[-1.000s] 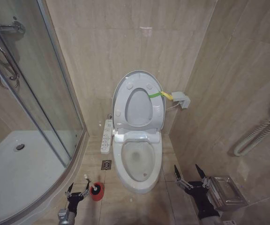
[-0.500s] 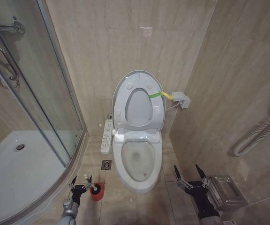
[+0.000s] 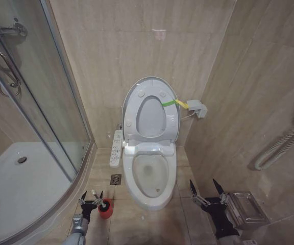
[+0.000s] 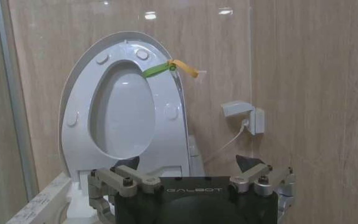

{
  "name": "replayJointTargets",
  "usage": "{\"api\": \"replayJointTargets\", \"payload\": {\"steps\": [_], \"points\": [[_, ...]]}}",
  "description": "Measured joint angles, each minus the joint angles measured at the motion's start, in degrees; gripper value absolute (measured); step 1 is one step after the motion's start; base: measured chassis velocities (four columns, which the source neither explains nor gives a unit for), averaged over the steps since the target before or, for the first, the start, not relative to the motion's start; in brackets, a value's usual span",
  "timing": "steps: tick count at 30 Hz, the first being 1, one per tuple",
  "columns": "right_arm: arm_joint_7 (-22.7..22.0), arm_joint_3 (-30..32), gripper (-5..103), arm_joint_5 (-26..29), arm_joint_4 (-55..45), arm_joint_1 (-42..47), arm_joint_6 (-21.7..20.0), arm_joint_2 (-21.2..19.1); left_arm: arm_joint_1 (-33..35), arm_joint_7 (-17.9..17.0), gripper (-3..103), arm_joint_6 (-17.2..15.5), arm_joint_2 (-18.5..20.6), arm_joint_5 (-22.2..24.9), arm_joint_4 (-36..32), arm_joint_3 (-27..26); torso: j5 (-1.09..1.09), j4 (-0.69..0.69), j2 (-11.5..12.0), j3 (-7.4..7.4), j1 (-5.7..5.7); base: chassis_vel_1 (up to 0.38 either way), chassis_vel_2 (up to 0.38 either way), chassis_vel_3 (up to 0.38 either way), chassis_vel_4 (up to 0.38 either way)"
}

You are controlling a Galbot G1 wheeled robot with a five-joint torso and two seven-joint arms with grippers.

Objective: Open the toilet lid, clean the toilet bowl with a toilet brush, close the toilet lid, and flush.

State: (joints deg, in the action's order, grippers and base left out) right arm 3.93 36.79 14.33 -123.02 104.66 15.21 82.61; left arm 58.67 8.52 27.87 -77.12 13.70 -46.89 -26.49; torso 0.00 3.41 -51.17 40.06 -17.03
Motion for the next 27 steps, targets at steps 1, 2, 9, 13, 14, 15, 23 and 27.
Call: {"api": "replayJointTargets", "payload": {"steps": [1, 2, 9, 13, 14, 15, 23, 27], "points": [[0.00, 0.00, 100, 0.00, 0.00, 0.00, 0.00, 0.00, -0.28, 0.03, 100, 0.00, 0.03, -0.44, 0.18, 0.06, 0.00, 0.00, 0.00, 0.00, 0.00, 0.000, 0.000, 0.000, 0.000], [0.00, 0.00, 100, 0.00, 0.00, 0.00, 0.00, 0.00, -0.47, 0.03, 100, 0.00, 0.08, -0.64, 0.38, 0.12, 0.00, 0.00, 0.00, 0.00, 0.00, 0.000, 0.000, 0.000, 0.000], [0.00, 0.00, 100, 0.00, 0.00, 0.00, 0.00, 0.00, -1.67, 0.03, 100, 1.43, -0.25, -1.57, 3.17, 0.18, 0.00, 0.00, 0.00, 0.00, 0.00, 0.000, 0.000, 0.000, 0.000], [0.00, 0.00, 100, 0.00, 0.00, 0.00, 0.00, 0.00, -1.95, 0.06, 100, 2.71, -0.74, -2.39, 4.76, -0.05, 0.00, 0.00, 0.00, 0.00, 0.00, 0.000, 0.000, 0.000, 0.000], [0.00, 0.00, 100, 0.00, 0.00, 0.00, 0.00, 0.00, -1.99, 0.13, 99, 3.09, -0.90, -2.61, 5.23, -0.11, 0.00, 0.00, 0.00, 0.00, 0.00, 0.000, 0.000, 0.000, 0.000], [0.00, 0.00, 100, 0.00, 0.00, 0.00, 0.00, 0.00, -2.00, 0.16, 99, 3.37, -1.02, -2.75, 5.49, -0.17, 0.00, 0.00, 0.00, 0.00, 0.00, 0.000, 0.000, 0.000, 0.000], [0.00, 0.00, 100, 0.00, 0.00, 0.00, 0.00, 0.00, -2.10, -0.03, 100, 4.93, -1.45, -3.47, 6.47, -0.54, 0.00, 0.00, 0.00, 0.00, 0.00, 0.000, 0.000, 0.000, 0.000], [0.00, 0.00, 100, 0.00, 0.00, 0.00, 0.00, 0.00, -2.95, -0.47, 100, 6.43, -1.25, -4.80, 8.39, -0.87, 0.00, 0.00, 0.00, 0.00, 0.00, 0.000, 0.000, 0.000, 0.000]]}}
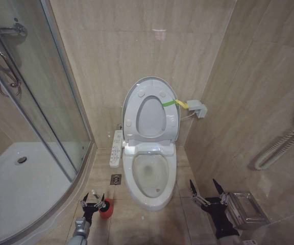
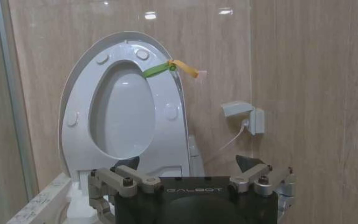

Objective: Open the toilet lid, clean the toilet bowl with a toilet brush, close the toilet lid, and flush.

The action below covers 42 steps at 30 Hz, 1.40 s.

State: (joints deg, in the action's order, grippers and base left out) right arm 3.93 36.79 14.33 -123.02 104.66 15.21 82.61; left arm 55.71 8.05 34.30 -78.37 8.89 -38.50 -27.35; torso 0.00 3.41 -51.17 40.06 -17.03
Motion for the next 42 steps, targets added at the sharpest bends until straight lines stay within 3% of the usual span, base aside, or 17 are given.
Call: {"api": "replayJointTargets", "payload": {"steps": [31, 32, 38, 39, 42], "points": [[0.00, 0.00, 100, 0.00, 0.00, 0.00, 0.00, 0.00, -0.57, 0.02, 97, -0.43, -0.27, -0.24, -0.29, 0.22, 0.00, 0.00, 0.00, 0.00, 0.00, 0.000, 0.000, 0.000, 0.000], [0.00, 0.00, 100, 0.00, 0.00, 0.00, 0.00, 0.00, -0.52, 0.12, 79, -0.55, -0.21, -0.24, -0.37, 0.21, 0.00, 0.00, 0.00, 0.00, 0.00, 0.000, 0.000, 0.000, 0.000], [0.00, 0.00, 100, 0.00, 0.00, 0.00, 0.00, 0.00, -0.33, 0.35, 79, -0.89, -0.07, -0.24, -0.55, 0.19, 0.00, 0.00, 0.00, 0.00, 0.00, 0.000, 0.000, 0.000, 0.000], [0.00, 0.00, 100, 0.00, 0.00, 0.00, 0.00, 0.00, -0.32, 0.44, 52, -0.95, -0.07, -0.25, -0.51, 0.18, 0.00, 0.00, 0.00, 0.00, 0.00, 0.000, 0.000, 0.000, 0.000], [0.00, 0.00, 100, 0.00, 0.00, 0.00, 0.00, 0.00, -0.31, 0.46, 52, -0.97, -0.12, -0.28, -0.35, 0.17, 0.00, 0.00, 0.00, 0.00, 0.00, 0.000, 0.000, 0.000, 0.000]]}}
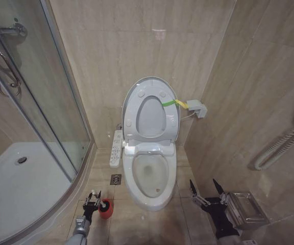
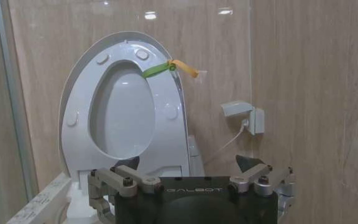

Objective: Open the toilet lid, clean the toilet bowl with a toilet brush, close the toilet lid, and flush.

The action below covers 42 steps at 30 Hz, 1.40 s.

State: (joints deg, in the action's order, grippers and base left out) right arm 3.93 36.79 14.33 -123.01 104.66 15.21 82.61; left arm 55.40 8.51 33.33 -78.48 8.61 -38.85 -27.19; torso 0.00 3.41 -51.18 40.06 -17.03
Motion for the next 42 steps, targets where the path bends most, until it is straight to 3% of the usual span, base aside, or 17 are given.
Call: {"api": "replayJointTargets", "payload": {"steps": [5, 6, 18, 22, 42], "points": [[0.00, 0.00, 100, 0.00, -0.01, 0.00, 0.00, 0.00, -0.06, 0.15, 52, -0.03, -0.15, -0.33, 0.24, -0.03, 0.00, 0.00, 0.00, 0.00, 0.00, 0.000, 0.000, 0.000, 0.000], [0.00, 0.00, 100, 0.00, 0.00, 0.00, 0.00, 0.00, -0.09, 0.33, 20, -0.04, -0.19, -0.49, 0.30, -0.04, 0.02, 0.01, 0.00, 0.00, 0.00, 0.000, 0.000, 0.000, 0.000], [0.00, 0.00, 100, 0.00, 0.00, 0.00, 0.00, 0.00, 0.01, 2.48, 19, 0.60, -0.18, 0.16, 0.65, -0.57, 0.00, 0.00, 0.00, 0.00, 0.00, 0.000, 0.000, 0.000, 0.000], [0.00, 0.00, 100, 0.00, 0.00, 0.00, 0.00, 0.00, 2.53, 3.74, 19, 0.38, -0.48, 2.51, -4.07, -0.91, 0.01, 0.01, 0.00, 0.00, 0.00, 0.000, 0.000, 0.000, 0.000], [0.00, 0.00, 100, 0.00, -0.01, 0.00, 0.00, 0.00, 11.99, 1.55, 19, -2.43, -0.09, 2.73, -11.74, -4.71, 0.00, 0.00, 0.00, 0.00, 0.01, 0.000, 0.000, 0.000, 0.000]]}}
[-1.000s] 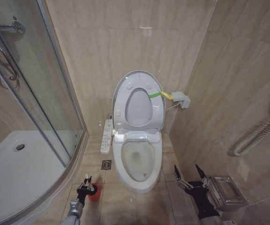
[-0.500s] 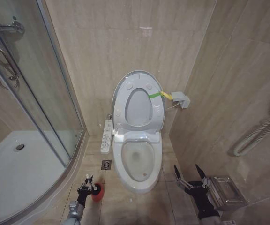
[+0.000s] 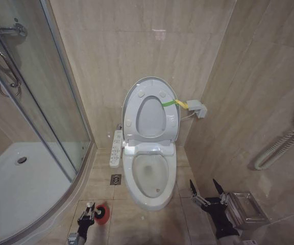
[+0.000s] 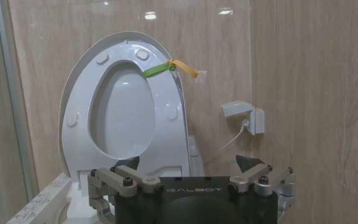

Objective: Open the toilet lid, clean the toilet bowl with a toilet brush, close the toilet lid, and flush.

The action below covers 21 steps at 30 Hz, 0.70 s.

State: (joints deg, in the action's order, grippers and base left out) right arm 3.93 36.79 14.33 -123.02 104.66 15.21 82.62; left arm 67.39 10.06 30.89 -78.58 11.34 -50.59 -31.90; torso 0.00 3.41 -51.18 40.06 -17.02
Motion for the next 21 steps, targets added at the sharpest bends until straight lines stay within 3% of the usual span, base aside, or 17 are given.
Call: {"api": "replayJointTargets", "payload": {"steps": [21], "points": [[0.00, 0.00, 100, 0.00, 0.00, 0.00, 0.00, 0.00, -0.77, 1.44, 19, 1.22, 0.42, 1.54, -0.91, -0.80, 0.00, 0.00, 0.00, 0.00, -0.01, 0.000, 0.000, 0.000, 0.000]]}}
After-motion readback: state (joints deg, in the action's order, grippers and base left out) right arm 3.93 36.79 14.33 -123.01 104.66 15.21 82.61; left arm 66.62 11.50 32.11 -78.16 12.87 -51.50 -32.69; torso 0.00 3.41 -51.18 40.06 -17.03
